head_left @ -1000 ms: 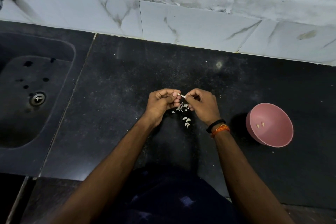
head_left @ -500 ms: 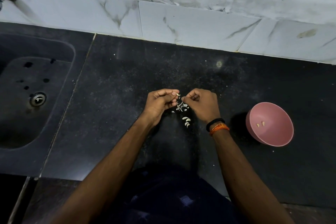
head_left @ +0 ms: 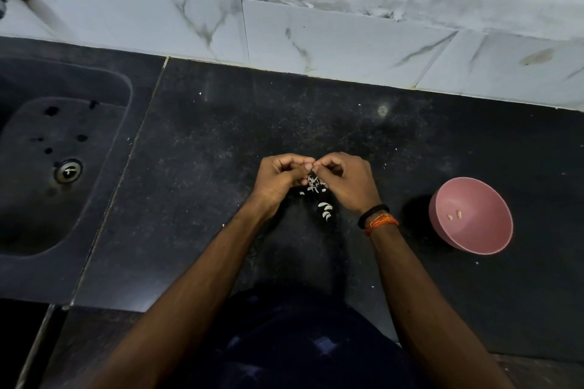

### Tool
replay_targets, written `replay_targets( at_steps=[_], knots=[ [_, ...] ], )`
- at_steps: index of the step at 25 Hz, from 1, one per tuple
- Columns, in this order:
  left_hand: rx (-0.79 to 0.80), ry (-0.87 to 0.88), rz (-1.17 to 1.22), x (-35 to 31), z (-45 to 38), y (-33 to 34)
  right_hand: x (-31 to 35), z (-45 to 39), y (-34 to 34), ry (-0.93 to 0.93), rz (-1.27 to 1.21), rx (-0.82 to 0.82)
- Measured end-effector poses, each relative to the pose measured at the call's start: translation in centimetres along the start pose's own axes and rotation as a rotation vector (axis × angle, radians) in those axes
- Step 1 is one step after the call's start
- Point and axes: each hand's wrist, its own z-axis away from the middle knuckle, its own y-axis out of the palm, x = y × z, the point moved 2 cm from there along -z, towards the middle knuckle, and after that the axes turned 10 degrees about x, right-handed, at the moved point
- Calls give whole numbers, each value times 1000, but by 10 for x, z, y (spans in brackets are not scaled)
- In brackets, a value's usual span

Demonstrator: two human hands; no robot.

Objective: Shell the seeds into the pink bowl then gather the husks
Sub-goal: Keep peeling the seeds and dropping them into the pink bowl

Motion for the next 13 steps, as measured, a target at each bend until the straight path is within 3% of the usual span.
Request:
replay_targets(
  at_steps=[13],
  knots=[
    [29, 114, -293, -6, -5, 0, -2, 0, -1, 27, -77, 1]
  ],
)
